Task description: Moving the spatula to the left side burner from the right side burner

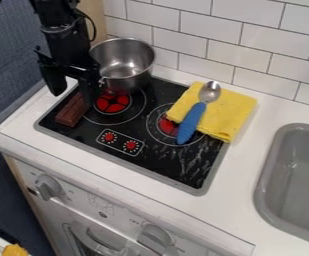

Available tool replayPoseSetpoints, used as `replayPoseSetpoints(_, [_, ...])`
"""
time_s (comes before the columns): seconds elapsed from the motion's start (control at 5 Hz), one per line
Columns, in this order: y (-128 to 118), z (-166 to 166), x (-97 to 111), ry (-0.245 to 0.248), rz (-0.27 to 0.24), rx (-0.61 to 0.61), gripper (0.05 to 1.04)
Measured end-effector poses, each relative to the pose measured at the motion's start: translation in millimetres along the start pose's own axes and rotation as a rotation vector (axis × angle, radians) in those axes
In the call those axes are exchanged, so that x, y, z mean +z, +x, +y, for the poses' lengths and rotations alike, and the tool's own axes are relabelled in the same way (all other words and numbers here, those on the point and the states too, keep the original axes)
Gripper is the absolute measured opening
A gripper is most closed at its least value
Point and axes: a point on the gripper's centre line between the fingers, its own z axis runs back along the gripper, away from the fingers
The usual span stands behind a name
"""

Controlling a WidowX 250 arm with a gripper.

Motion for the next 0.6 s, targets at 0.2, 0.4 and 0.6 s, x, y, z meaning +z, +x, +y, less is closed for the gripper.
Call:
replayPoseSetpoints(0.2, [-4, -2, -9, -0.013, 0.028, 0.003, 1.000])
replayPoseSetpoints(0.4, [-7, -28, -15, -0.037, 0.058, -0.028, 1.000])
replayPoseSetpoints(0.6, [-8, -68, -12, -0.048, 0.060, -0.099, 1.000])
